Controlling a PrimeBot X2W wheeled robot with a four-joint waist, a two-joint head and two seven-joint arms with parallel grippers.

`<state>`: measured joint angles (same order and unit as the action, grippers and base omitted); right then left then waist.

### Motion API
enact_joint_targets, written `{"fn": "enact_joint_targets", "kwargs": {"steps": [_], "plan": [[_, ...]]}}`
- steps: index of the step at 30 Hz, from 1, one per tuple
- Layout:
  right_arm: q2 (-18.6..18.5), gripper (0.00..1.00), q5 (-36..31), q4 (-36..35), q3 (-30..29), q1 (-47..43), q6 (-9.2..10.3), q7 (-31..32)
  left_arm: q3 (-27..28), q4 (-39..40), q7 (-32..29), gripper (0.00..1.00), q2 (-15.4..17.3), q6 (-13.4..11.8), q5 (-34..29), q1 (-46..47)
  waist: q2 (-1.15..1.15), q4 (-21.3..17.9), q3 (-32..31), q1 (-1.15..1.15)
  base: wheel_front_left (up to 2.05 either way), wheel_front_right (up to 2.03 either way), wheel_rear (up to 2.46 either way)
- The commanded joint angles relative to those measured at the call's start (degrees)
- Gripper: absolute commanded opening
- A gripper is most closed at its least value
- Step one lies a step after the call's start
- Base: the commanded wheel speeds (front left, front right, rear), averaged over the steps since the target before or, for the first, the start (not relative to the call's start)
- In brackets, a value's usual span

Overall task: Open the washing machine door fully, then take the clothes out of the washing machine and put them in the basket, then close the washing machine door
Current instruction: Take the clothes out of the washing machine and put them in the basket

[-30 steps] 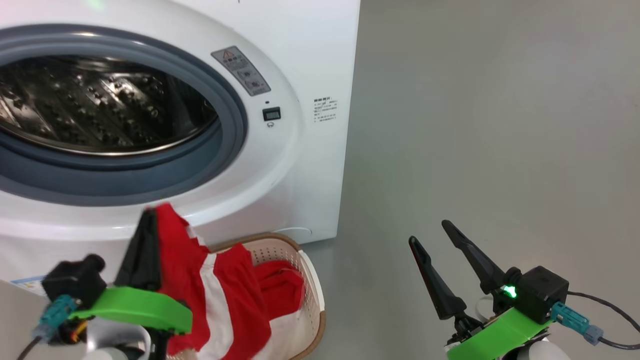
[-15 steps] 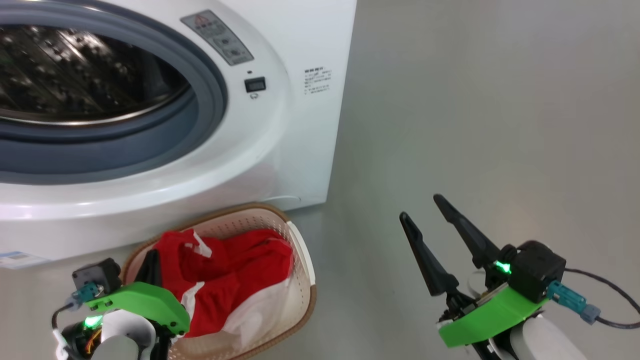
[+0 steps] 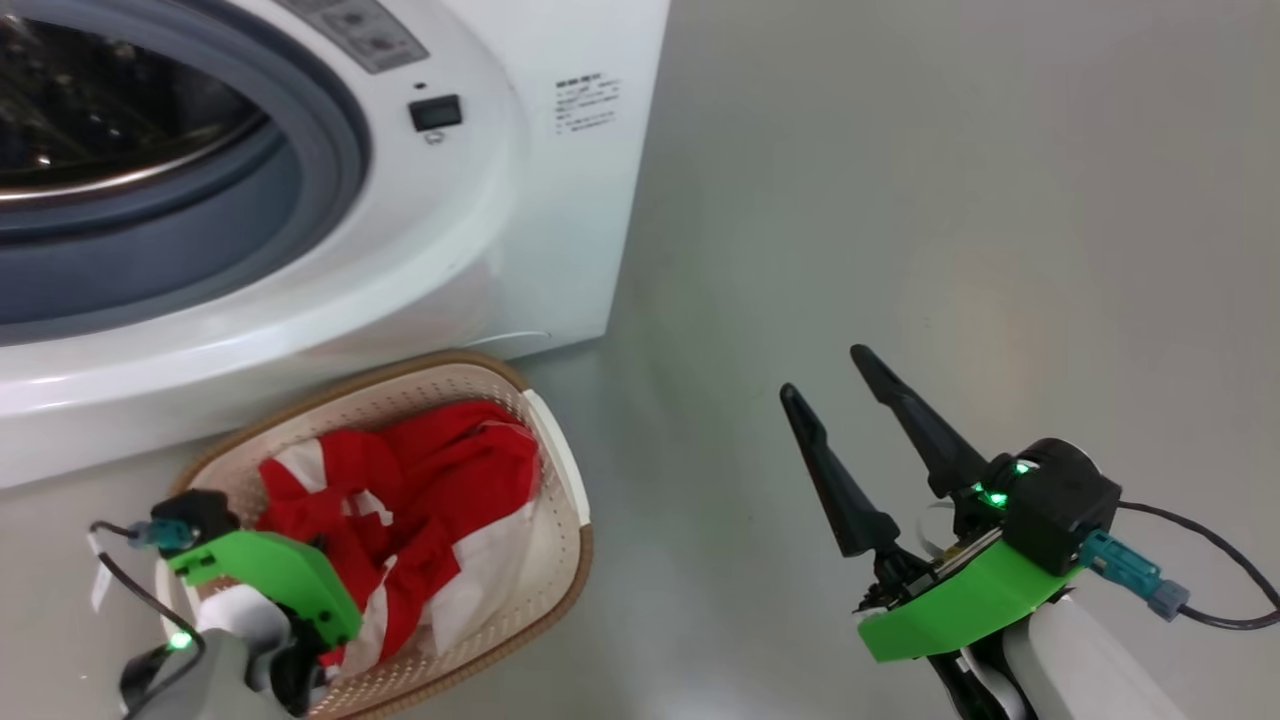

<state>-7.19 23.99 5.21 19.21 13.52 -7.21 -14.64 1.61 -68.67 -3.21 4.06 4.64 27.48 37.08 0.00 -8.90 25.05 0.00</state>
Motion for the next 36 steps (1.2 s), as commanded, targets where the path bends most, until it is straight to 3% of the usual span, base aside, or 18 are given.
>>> {"fn": "enact_joint_targets", "kwargs": {"steps": [1, 14, 15, 16, 17, 21, 28, 36], "plan": [[-0.14, 1.0, -0.94, -1.12, 1.32, 0.45, -0.28, -0.36, 1.39, -0.42, -0.39, 0.0, 2.3, 0.06, -0.13, 0.67, 0.0, -1.63, 1.76, 0.0, 0.0, 0.0, 0.0], [0.88, 1.0, -1.41, -0.4, 1.02, 1.53, -0.28, -0.36, 0.27, -4.22, -2.41, 0.0, 2.81, 1.0, 0.43, 1.56, 0.0, -2.71, 3.32, 0.0, 0.0, 0.0, 0.0], [0.92, 1.0, -1.43, -0.25, 1.0, 1.61, -0.28, -0.36, 0.04, -4.3, -2.09, 0.07, 2.78, 1.07, 0.32, 1.55, 0.0, -2.59, 3.15, 0.0, 0.0, 0.0, 0.0], [0.94, 1.0, -1.48, -0.09, 1.02, 1.68, -0.28, -0.36, -0.19, -4.36, -1.51, 0.42, 2.79, 1.11, 0.16, 1.52, 0.0, -2.44, 2.88, 0.0, 0.0, 0.0, 0.0], [0.92, 1.0, -1.55, 0.07, 1.06, 1.7, -0.28, -0.36, -0.6, -4.41, -1.01, 1.0, 2.77, 1.18, -0.15, 1.48, 0.0, -2.29, 2.53, 0.0, 0.0, 0.0, 0.0], [0.64, 1.0, -2.09, 0.8, 0.63, 1.5, -0.28, -0.36, -2.0, -4.41, 1.92, 1.0, 2.21, 1.86, -0.8, 1.08, 0.0, -1.43, 0.47, 0.0, 0.0, 0.0, 0.0], [-0.11, 1.0, -3.78, 2.51, -1.33, -0.44, -0.28, -0.36, -3.33, -2.0, 14.94, 1.0, 0.87, 2.77, 0.23, -2.57, 0.0, 1.0, -6.03, 0.0, 0.0, 0.0, 0.0], [-0.98, 1.0, -4.57, 4.08, -2.44, -3.3, -0.28, -0.36, -5.57, 2.83, 18.07, 1.0, 1.14, 2.83, 1.3, -8.13, 0.0, 2.99, -12.93, 0.0, 0.0, 0.0, 0.0]]}}
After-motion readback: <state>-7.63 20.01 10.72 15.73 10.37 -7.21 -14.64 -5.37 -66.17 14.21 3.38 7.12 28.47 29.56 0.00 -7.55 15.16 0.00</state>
